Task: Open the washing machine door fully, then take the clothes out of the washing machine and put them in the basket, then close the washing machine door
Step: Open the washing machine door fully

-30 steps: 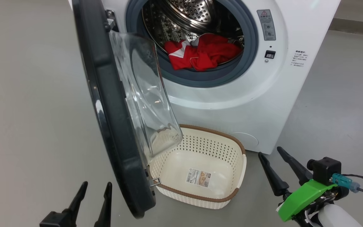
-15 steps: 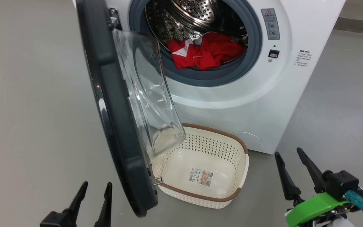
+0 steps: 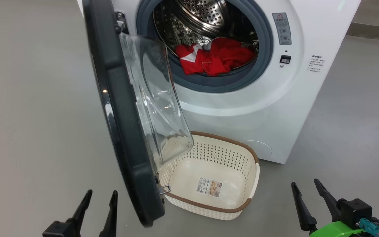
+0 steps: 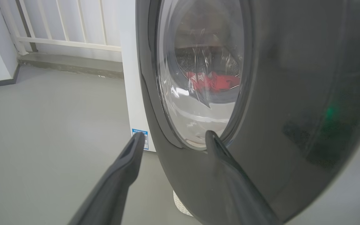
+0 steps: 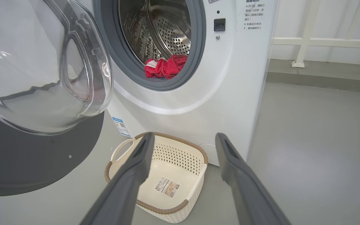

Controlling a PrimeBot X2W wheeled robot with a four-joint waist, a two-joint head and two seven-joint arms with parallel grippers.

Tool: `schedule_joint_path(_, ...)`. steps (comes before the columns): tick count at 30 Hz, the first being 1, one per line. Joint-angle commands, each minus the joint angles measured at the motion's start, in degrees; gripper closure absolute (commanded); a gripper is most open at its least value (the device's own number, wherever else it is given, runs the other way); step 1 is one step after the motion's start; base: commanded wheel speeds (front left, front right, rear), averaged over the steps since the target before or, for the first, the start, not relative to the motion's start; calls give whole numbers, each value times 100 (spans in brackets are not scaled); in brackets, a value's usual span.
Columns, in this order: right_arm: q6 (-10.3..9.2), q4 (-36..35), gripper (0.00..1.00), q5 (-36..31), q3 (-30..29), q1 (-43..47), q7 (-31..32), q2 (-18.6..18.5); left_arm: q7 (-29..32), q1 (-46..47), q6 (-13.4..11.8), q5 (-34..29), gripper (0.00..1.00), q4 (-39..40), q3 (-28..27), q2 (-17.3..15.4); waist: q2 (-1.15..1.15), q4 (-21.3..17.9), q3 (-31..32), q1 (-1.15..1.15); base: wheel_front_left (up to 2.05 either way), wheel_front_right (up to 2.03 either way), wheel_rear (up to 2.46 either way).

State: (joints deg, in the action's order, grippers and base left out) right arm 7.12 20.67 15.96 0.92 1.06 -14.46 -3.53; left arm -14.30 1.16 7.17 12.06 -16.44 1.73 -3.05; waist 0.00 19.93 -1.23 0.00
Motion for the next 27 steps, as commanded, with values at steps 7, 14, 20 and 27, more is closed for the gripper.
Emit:
schedule_joint_path(7, 36, -129, 0, -117, 149, -116, -53, -35, -70, 128, 32, -36, 0, 153, -212, -70, 0, 0, -4, 0, 0, 0, 0)
schedule_joint_path(14, 36, -135, 0, -147, 134, -101, -53, -30, -70, 98, 32, -53, 0, 207, -248, -69, 0, 11, 23, 0, 0, 0, 0)
schedule_joint_path(20, 36, -166, 0, -170, 93, -117, -53, -18, -70, 201, 32, -84, 100, 776, -740, -39, 0, 3, 8, 0, 0, 0, 0)
schedule_joint_path(27, 36, -216, 0, -199, 72, -143, -53, -14, -70, 361, 32, 57, 100, 2046, -1193, 2, 0, -2, -37, 0, 0, 0, 0)
